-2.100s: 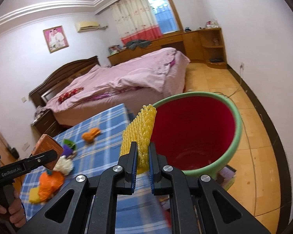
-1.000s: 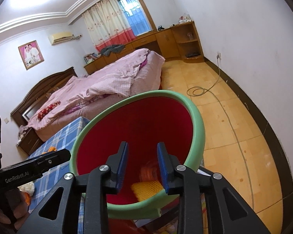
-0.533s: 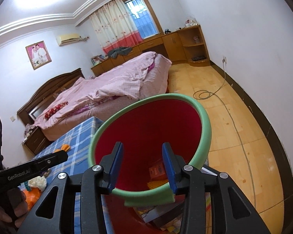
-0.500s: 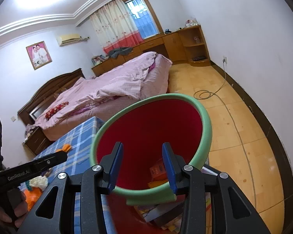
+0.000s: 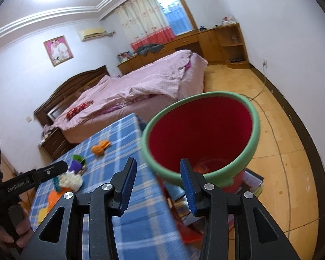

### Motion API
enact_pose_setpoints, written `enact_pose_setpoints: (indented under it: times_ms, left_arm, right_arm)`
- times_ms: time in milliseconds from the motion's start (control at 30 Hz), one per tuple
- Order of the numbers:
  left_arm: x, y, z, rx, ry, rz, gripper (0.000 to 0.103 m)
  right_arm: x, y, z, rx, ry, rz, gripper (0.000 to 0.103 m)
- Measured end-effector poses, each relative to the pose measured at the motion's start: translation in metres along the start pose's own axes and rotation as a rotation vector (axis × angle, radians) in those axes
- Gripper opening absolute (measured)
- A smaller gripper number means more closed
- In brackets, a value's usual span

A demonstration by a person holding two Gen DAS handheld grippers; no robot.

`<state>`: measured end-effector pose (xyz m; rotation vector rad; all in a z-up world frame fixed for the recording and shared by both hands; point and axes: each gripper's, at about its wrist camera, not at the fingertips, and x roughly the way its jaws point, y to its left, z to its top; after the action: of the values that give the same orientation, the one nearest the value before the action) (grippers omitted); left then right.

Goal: Collect trash
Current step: 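Move both open tools back over the bedspread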

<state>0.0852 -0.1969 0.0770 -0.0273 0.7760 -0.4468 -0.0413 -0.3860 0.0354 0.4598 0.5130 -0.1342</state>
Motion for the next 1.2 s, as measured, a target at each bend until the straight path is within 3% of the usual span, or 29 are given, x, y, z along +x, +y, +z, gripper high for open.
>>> enact_pose_setpoints:
  times_ms: [133, 700, 1200]
  left_arm:
    - [-0.021, 0.02, -0.011, -0.02, -0.02, 0.044, 0.06]
    - [-0.065, 0.131, -0.064, -0.197, -0.015, 0.227, 0.06]
    - [-0.041, 0.178, -0.089, -0.261, 0.054, 0.223, 0.06]
  right_arm:
    - [-0.003, 0.022, -0.011, -0.024, 0.02, 0.03, 0.053]
    - [0.004, 0.093, -0.059, -0.114, 0.137, 0.101, 0.053]
    - [0.014, 0.115, -0.077, -0.156, 0.194, 0.099, 0.054]
